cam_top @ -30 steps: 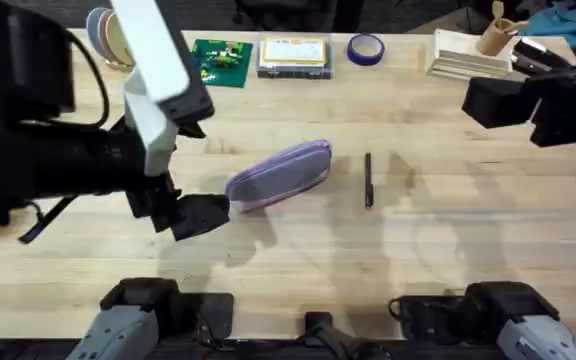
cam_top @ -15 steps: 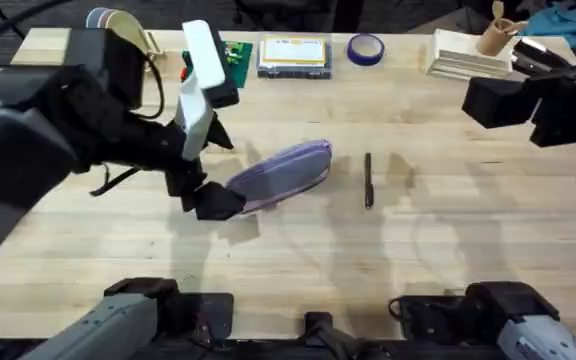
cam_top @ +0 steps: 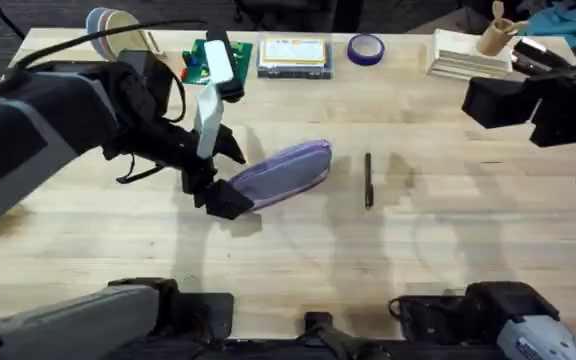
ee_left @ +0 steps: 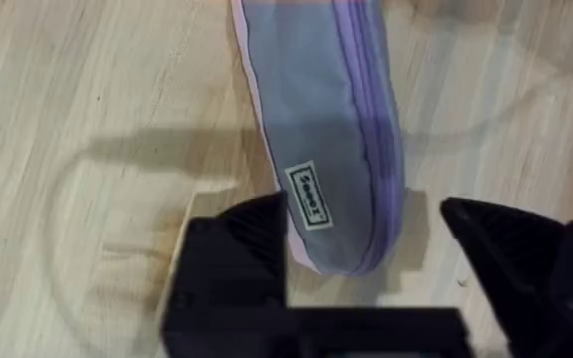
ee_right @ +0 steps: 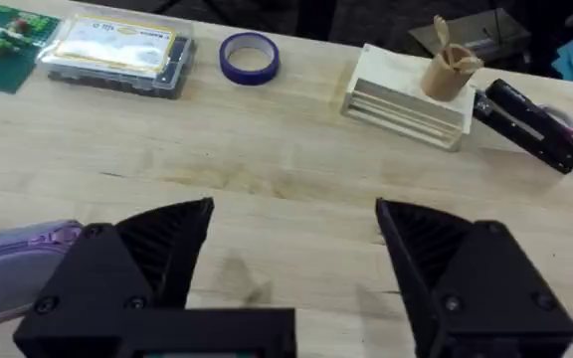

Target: Unzip the bag, pick up the pens from the table one at a time and place them inside, then zip the bag closed.

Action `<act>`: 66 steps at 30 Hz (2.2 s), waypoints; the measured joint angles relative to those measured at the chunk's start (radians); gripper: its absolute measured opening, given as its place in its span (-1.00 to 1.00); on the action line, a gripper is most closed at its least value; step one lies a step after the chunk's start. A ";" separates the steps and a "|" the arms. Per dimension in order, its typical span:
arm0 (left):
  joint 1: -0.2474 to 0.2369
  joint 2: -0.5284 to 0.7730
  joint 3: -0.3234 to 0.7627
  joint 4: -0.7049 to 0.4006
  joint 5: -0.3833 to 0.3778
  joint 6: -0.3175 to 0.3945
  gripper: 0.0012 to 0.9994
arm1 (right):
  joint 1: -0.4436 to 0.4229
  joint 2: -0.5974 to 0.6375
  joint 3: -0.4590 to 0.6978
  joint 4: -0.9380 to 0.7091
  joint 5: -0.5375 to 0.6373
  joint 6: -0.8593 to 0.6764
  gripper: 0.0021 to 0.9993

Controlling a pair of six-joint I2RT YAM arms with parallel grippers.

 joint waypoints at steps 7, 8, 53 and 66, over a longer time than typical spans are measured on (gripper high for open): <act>0.000 0.000 0.000 0.004 0.008 0.007 -0.35 | 0.000 0.000 0.000 0.007 0.000 0.000 1.00; 0.000 0.000 0.000 0.005 0.008 0.009 -0.54 | 0.000 0.000 0.000 0.010 0.000 0.000 1.00; 0.000 0.000 0.000 0.012 0.006 0.013 -0.92 | 0.016 0.550 0.002 0.020 -0.768 0.370 1.00; 0.000 0.000 0.000 0.012 0.006 0.013 -0.92 | 0.176 0.723 0.002 0.154 -0.702 0.481 1.00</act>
